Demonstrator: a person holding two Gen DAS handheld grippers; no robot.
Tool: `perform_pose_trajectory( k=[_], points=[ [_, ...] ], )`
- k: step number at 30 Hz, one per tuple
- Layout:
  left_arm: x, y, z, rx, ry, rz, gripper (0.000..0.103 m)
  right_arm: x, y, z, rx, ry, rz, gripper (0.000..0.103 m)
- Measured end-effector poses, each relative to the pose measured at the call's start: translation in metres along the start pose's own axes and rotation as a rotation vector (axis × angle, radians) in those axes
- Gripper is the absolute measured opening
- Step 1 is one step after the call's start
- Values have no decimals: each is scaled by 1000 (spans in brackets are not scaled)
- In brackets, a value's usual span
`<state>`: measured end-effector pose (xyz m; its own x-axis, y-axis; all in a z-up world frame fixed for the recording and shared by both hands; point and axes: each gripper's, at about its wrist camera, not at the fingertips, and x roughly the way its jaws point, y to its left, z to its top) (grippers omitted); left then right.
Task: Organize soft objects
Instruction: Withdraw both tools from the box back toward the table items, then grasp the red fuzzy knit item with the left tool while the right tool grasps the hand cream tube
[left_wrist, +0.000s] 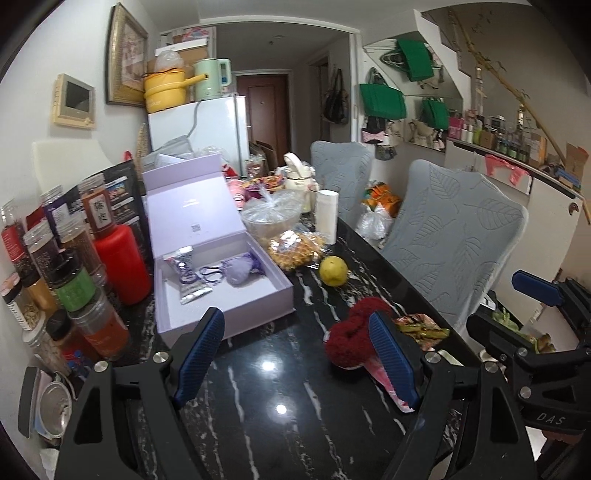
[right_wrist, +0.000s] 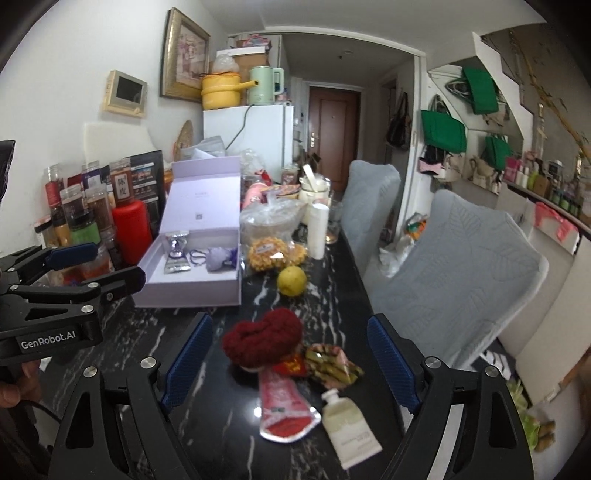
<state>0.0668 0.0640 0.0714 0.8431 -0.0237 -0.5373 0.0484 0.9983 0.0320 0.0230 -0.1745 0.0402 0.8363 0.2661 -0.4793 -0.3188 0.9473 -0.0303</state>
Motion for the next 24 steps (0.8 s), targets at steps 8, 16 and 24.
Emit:
perform_pose_trajectory(
  k=[8, 16, 24],
  points=[
    [19, -37, -18, 43, 38, -114, 81, -8, -22, -27, 18, 22, -49, 87],
    [37, -64, -30, 61, 67, -199, 81, -2, -46, -57, 58, 84, -77, 87],
    [63, -76, -41, 87, 143, -218, 81, 9, -65, -73, 122, 119, -21, 87]
  ],
)
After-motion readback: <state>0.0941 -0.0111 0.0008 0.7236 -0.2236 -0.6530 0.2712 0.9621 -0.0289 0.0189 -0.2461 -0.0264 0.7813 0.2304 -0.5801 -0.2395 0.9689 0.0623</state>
